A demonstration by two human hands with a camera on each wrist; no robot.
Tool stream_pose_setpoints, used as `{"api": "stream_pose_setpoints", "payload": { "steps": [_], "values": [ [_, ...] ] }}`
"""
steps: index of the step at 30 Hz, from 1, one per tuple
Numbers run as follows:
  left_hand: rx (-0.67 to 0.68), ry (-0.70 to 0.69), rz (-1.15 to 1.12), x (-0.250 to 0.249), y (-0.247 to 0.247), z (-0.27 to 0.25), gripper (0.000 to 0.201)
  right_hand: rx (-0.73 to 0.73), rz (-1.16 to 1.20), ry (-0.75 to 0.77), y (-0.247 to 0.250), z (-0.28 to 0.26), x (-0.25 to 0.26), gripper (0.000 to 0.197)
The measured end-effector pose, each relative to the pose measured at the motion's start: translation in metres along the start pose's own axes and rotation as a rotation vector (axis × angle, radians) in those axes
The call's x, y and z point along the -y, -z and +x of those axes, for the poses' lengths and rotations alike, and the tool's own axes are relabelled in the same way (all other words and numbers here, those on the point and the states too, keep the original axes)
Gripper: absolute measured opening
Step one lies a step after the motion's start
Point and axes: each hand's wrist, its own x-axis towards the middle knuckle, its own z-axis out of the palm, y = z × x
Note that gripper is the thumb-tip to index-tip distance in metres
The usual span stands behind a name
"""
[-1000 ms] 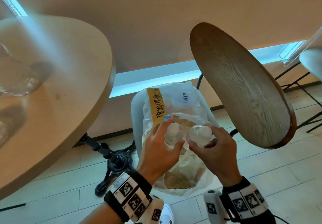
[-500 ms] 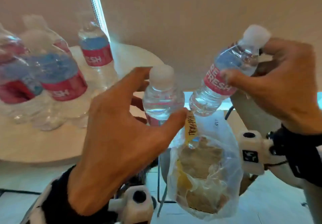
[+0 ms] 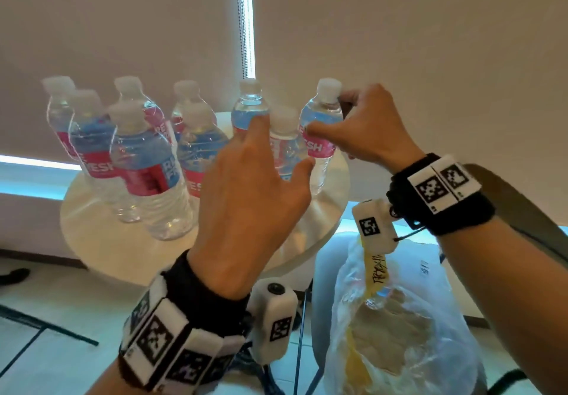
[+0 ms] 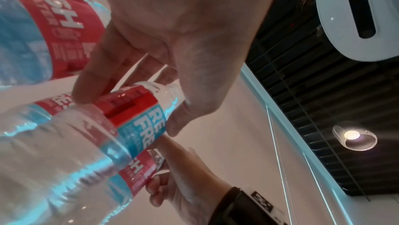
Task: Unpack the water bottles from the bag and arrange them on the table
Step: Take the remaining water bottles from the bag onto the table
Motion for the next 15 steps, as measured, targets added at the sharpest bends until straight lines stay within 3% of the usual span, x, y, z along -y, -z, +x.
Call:
{"api": "stream_pose_setpoints", "payload": {
  "steps": [2,8,15],
  "values": [
    [0.01,0.003,0.035,0.001,-0.003,0.002,0.051,0.02,0.016,-0.018,-0.007,0.004,-0.001,0.033],
    [0.031,-0.006,0.148,0.002,-0.009,0.007,0.057,0.043,0.026,-0.023,-0.014,0.011,-0.002,0.028],
    [0.035,0.007,0.131,0.003,-0.009,0.006,0.065,0.032,0.075,-0.015,-0.017,0.008,-0.01,0.037]
  ]
}}
